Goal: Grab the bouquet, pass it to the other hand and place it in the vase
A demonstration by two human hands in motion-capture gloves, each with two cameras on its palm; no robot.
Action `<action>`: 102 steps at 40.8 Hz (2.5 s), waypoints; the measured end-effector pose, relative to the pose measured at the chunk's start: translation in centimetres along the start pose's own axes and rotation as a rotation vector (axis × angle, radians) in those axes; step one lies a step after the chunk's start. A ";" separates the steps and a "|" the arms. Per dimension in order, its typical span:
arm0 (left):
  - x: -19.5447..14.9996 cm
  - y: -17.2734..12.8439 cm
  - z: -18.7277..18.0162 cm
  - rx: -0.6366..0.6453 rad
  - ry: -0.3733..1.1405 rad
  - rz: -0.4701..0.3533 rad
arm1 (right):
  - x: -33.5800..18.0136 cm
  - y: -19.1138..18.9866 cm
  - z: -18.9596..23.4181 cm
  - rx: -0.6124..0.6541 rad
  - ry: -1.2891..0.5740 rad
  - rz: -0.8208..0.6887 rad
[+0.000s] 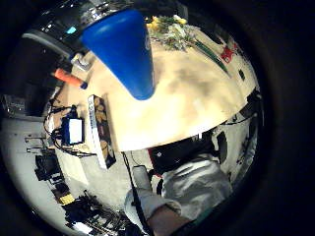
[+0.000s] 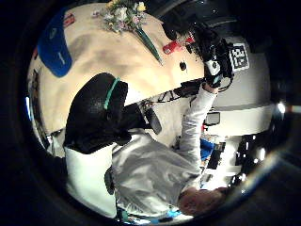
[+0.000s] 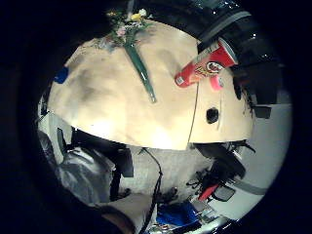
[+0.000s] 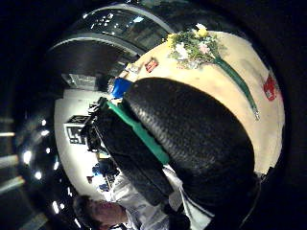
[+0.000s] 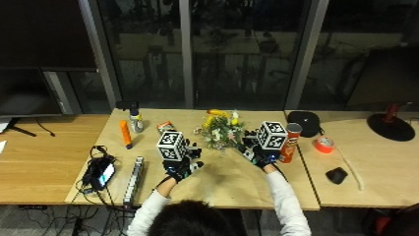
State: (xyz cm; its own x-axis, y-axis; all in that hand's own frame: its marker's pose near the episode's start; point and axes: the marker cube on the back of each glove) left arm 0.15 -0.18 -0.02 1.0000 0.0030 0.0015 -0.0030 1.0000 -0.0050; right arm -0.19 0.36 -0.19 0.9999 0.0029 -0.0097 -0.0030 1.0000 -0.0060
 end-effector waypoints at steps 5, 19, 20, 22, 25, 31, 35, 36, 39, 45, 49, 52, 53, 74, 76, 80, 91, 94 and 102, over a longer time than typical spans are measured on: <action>0.4 -0.2 0.3 -0.024 0.003 0.009 | -0.1 0.5 -0.1 -0.005 0.006 0.003; 0.7 0.1 1.0 -0.039 0.013 0.044 | -0.6 2.2 -1.1 -0.023 0.040 0.013; 0.7 0.1 1.0 -0.038 0.013 0.044 | -0.7 2.2 -1.2 -0.024 0.041 0.015; 0.5 0.0 1.1 -0.036 0.012 0.041 | -0.8 2.1 -1.2 -0.025 0.046 0.023; 0.5 -0.2 1.0 -0.030 0.016 0.030 | -1.0 2.0 -1.4 -0.029 0.069 0.049; 1.1 -0.9 0.1 0.043 0.030 0.033 | -0.9 0.9 -1.8 -0.054 0.134 0.118; 1.7 -0.6 -0.1 0.061 0.038 0.054 | 0.3 -1.2 -1.9 -0.100 0.112 0.166; 1.8 -0.5 -0.1 0.058 0.038 0.058 | 0.8 -1.9 -1.8 -0.107 0.102 0.179; 1.9 -0.2 0.1 0.054 0.041 0.073 | 2.2 -4.2 -1.3 -0.128 0.078 0.222; 2.0 0.3 0.5 0.060 0.038 0.076 | 5.1 -7.2 1.4 -0.305 0.028 0.392; 1.8 0.0 1.4 0.033 0.018 0.074 | 7.0 -8.9 4.4 -0.340 -0.022 0.451; 1.7 -0.1 1.9 0.008 0.020 0.076 | 7.3 -9.2 5.5 -0.238 -0.026 0.434; 1.7 -0.2 1.9 0.003 0.020 0.076 | 7.1 -8.8 5.6 -0.224 -0.021 0.442; 1.0 -1.5 4.0 -0.032 0.028 0.049 | 10.3 -9.4 14.3 -0.226 0.051 0.613; 1.1 -1.8 4.4 -0.036 0.031 0.044 | 10.1 -9.4 14.8 -0.261 0.048 0.611; 1.5 -2.4 5.2 -0.062 0.032 0.043 | 9.7 -9.3 15.4 -0.336 0.067 0.610; 1.0 -3.1 5.9 -0.095 0.036 0.028 | 8.3 -9.6 14.4 -0.291 0.171 0.558; 0.8 -3.2 5.6 -0.106 0.037 0.023 | 8.5 -9.6 14.7 -0.294 0.121 0.566; 0.1 -3.6 4.2 -0.135 0.050 0.002 | 9.6 -9.2 15.4 -0.008 0.088 0.608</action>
State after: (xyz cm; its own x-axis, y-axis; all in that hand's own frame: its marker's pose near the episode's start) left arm 0.25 -3.77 4.21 0.9988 0.0009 -0.0489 -0.0077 0.9903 -0.1391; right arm 9.53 -8.73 15.19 0.8145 0.5720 -0.0964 -0.5731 0.8192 0.0186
